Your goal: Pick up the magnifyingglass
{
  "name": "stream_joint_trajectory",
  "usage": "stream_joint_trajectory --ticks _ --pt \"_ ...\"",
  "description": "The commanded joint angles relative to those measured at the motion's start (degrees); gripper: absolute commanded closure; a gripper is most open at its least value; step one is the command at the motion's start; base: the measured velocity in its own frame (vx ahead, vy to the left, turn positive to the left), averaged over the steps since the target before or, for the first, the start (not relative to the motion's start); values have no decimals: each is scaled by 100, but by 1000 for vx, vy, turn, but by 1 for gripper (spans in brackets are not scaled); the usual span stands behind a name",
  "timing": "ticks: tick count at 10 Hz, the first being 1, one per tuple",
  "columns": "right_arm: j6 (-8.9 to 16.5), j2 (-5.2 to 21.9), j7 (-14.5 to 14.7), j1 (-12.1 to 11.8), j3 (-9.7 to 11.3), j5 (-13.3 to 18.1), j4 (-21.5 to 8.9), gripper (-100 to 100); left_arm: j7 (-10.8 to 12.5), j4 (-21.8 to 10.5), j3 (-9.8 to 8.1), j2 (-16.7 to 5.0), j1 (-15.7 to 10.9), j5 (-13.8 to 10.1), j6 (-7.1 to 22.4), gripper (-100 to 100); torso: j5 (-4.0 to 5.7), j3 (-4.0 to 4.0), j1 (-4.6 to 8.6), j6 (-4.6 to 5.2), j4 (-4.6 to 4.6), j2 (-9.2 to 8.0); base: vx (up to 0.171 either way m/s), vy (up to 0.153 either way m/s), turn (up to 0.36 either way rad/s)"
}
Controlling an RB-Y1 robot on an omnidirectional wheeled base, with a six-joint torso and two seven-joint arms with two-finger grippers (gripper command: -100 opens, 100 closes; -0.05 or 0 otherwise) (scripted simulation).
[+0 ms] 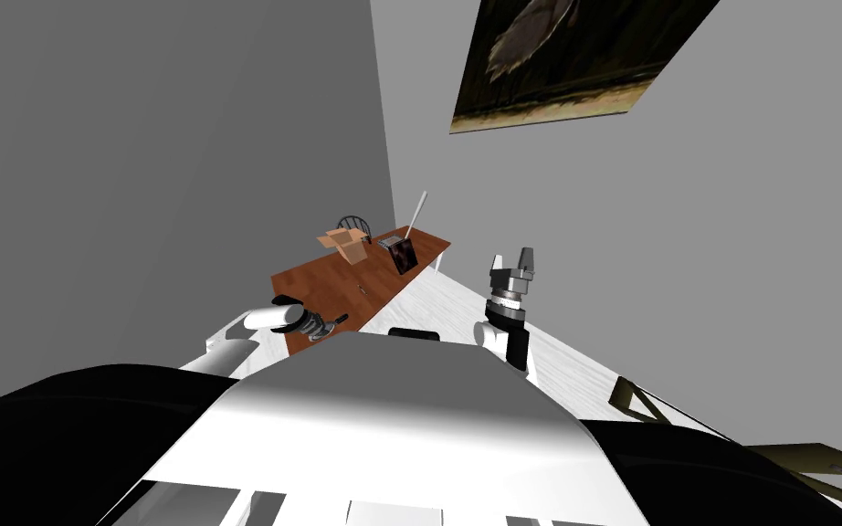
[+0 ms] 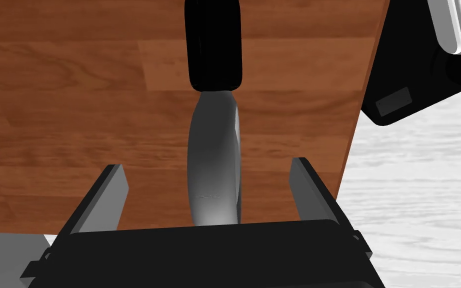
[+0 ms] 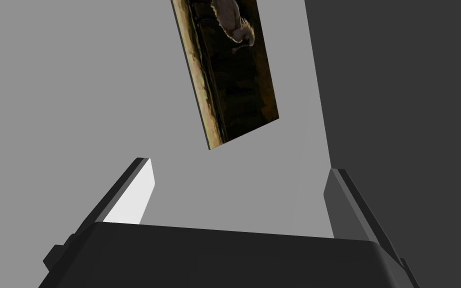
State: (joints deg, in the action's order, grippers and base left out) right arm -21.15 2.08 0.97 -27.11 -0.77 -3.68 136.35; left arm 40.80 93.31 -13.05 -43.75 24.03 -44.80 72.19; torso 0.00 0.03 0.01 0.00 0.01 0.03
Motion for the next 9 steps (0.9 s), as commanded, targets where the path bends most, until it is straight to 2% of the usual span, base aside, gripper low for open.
stream_joint_trajectory --ticks 1,3,4,5,6,9 --pt "0 0 0 0 0 0 0 0 105 -140 -52 -70 -43 -101 249 -100 0 0 0 0 0 0 14 -1 -56" --pt "0 0 0 0 0 0 0 0 188 -240 -88 -123 -61 -175 433 -100 0 0 0 -1 0 0 11 -2 -36" --pt "0 0 0 0 0 0 0 0 162 -196 -82 -108 -46 -154 372 -100 0 -1 0 -1 0 -1 0 0 0" --pt "0 0 0 0 0 0 0 0 171 -203 -84 -111 -48 -158 393 0 0 -2 0 -2 -1 -3 0 0 0" --pt "0 0 0 0 0 0 0 0 164 -380 -68 -63 -149 -107 341 -100 0 -3 0 -2 -1 -4 -33 1 -97" --pt "0 0 0 1 0 0 0 0 152 -736 -38 34 -353 -5 240 -100 -2 -18 -4 0 -7 -31 -69 7 -106"
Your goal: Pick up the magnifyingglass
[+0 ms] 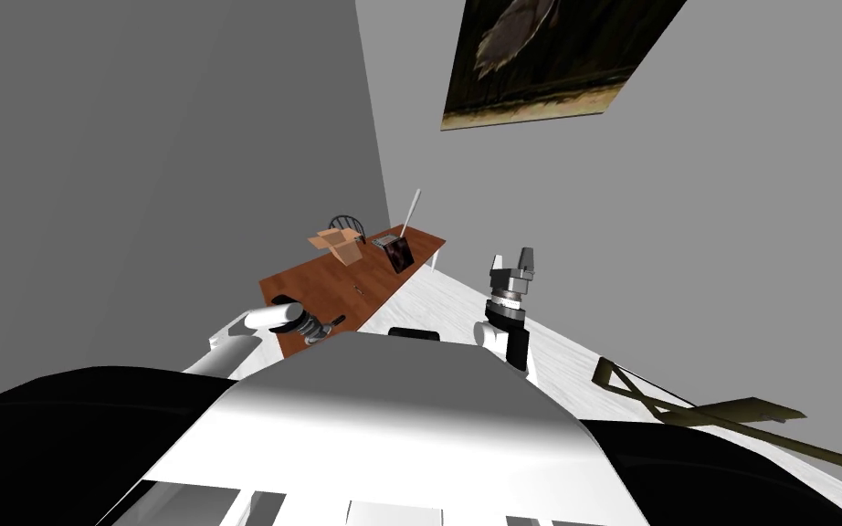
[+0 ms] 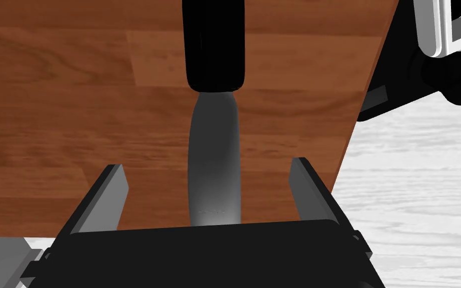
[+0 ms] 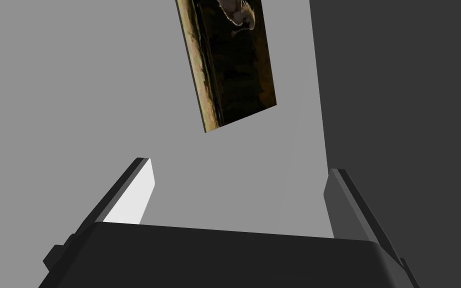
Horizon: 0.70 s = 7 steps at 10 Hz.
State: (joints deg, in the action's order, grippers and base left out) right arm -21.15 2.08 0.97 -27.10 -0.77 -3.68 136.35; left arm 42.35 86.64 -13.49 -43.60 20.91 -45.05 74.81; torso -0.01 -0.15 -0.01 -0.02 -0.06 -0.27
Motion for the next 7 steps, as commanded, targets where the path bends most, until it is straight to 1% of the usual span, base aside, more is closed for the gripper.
stream_joint_trajectory --ticks 1,2,3,4,5,7 --pt "0 0 0 0 0 0 0 0 -6 -158 14 42 -91 46 -46 -100 0 0 0 0 0 0 -50 1 -71" --pt "0 0 0 0 0 0 0 0 -11 -336 29 90 -192 97 -97 -100 1 3 1 0 1 5 -70 6 -110" --pt "0 0 0 0 0 0 0 0 -14 -425 37 114 -243 122 -122 -100 0 1 -1 1 0 1 -64 13 -109" --pt "0 0 0 0 0 0 0 0 -11 -371 38 99 -217 107 -103 -100 0 1 -4 0 0 2 -23 8 -20" --pt "0 0 0 -1 0 0 0 0 -16 -387 39 102 -224 110 -114 100 0 6 -2 -2 2 12 0 0 0" --pt "0 0 0 -1 0 0 0 0 -12 -387 41 105 -220 105 -105 100 2 13 -2 0 4 23 0 0 0"
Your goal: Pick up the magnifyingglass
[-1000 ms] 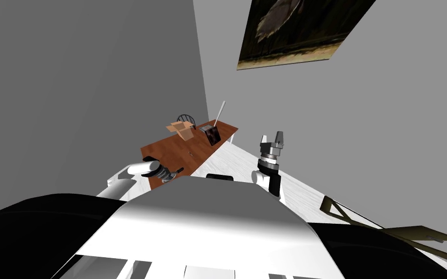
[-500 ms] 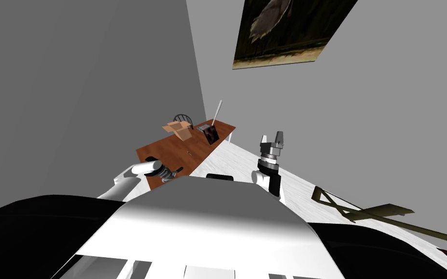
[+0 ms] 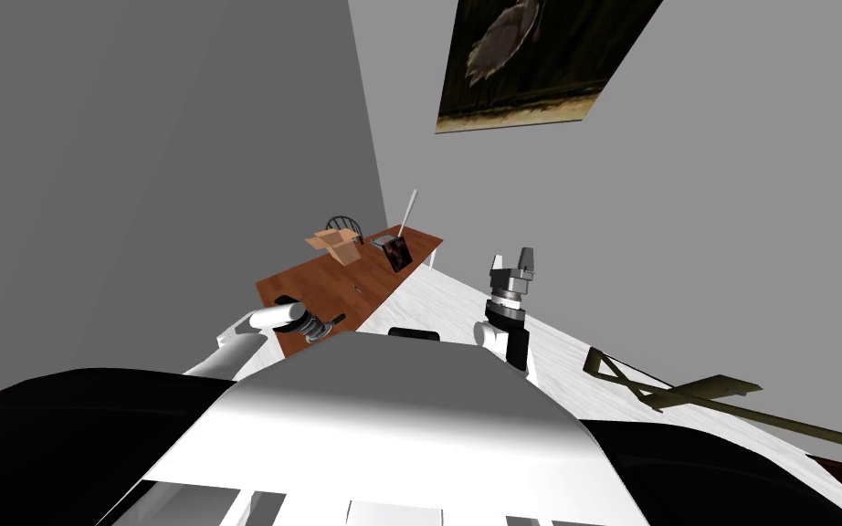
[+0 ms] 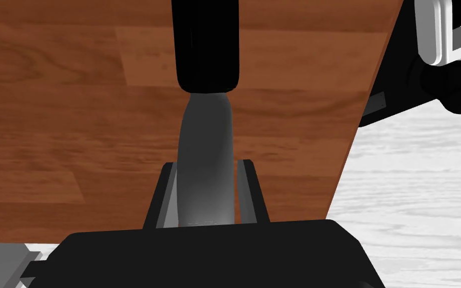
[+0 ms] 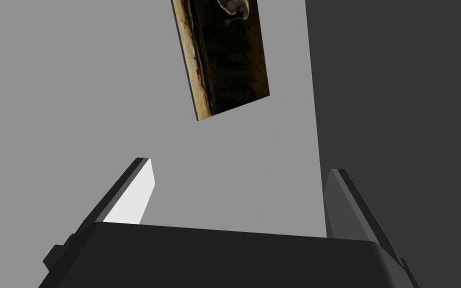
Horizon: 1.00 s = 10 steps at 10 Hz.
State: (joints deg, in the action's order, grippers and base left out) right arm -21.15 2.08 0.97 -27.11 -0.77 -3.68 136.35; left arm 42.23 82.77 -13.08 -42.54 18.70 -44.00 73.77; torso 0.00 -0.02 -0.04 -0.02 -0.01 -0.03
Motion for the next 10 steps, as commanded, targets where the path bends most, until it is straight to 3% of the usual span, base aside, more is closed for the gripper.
stream_joint_trajectory --ticks 1,2,3,4,9,10 --pt "0 0 0 0 0 0 0 0 0 0 0 0 0 0 0 100 0 0 0 0 0 0 0 0 0" --pt "0 0 0 0 0 0 0 0 0 0 0 1 0 -1 1 100 0 1 -1 0 0 1 0 0 0" --pt "0 0 0 0 0 0 0 0 1 0 1 2 0 -2 2 0 0 1 -3 0 0 1 0 0 0" --pt "0 0 0 0 0 0 0 0 6 229 -27 -64 130 -59 58 100 0 1 -4 0 0 2 56 -7 145" --pt "0 0 0 -1 0 0 0 0 24 763 -73 -208 435 -212 208 100 7 9 5 -1 0 20 68 -6 101" --pt "0 0 0 -1 0 0 0 0 22 708 -67 -188 409 -194 189 100 8 8 4 0 0 18 22 0 10"
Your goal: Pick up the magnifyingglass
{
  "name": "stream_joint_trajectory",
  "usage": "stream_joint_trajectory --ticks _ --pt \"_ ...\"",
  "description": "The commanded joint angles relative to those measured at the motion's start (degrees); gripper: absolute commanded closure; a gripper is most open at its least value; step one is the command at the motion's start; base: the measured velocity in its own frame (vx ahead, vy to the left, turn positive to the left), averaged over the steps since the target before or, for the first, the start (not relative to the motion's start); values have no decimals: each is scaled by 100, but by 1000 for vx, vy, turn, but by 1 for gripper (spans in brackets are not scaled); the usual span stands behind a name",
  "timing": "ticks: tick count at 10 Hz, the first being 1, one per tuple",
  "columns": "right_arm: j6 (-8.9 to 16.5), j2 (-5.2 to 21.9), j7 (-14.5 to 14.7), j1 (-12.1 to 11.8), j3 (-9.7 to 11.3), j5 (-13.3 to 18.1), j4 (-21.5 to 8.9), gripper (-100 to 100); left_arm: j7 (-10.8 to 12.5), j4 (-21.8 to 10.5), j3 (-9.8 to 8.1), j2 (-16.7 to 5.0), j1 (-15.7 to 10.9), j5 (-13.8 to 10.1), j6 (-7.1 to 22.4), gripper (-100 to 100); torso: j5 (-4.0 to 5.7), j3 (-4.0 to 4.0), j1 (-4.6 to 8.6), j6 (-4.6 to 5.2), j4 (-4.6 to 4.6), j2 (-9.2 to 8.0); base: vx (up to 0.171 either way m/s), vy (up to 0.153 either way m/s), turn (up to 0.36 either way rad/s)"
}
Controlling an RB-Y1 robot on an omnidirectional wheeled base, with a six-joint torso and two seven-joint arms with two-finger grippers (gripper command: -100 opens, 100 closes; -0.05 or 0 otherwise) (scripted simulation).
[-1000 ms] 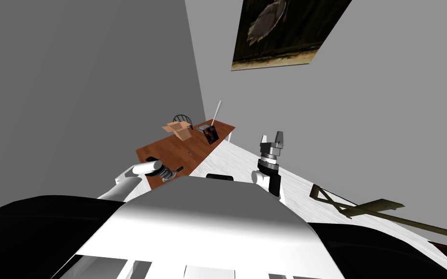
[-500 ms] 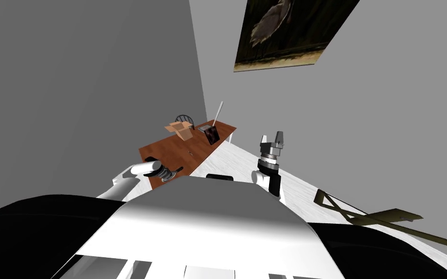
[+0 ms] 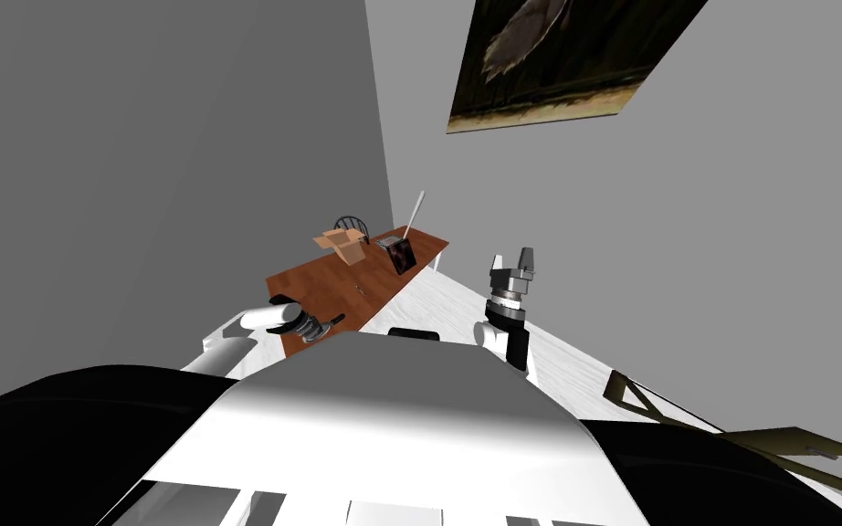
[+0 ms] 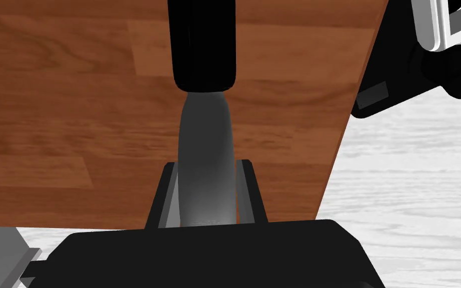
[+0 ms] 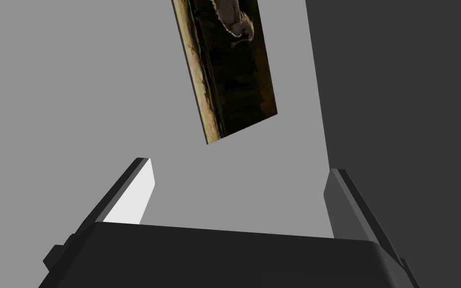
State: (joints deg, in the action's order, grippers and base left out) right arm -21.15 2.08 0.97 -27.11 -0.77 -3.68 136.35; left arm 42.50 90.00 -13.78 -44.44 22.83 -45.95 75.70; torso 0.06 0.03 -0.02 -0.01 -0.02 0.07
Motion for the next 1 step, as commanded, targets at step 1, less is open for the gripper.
stream_joint_trajectory --ticks 1 --pt "0 0 0 0 0 0 0 0 0 0 0 0 0 0 0 0 0 0 0 0 0 0 0 0 0"
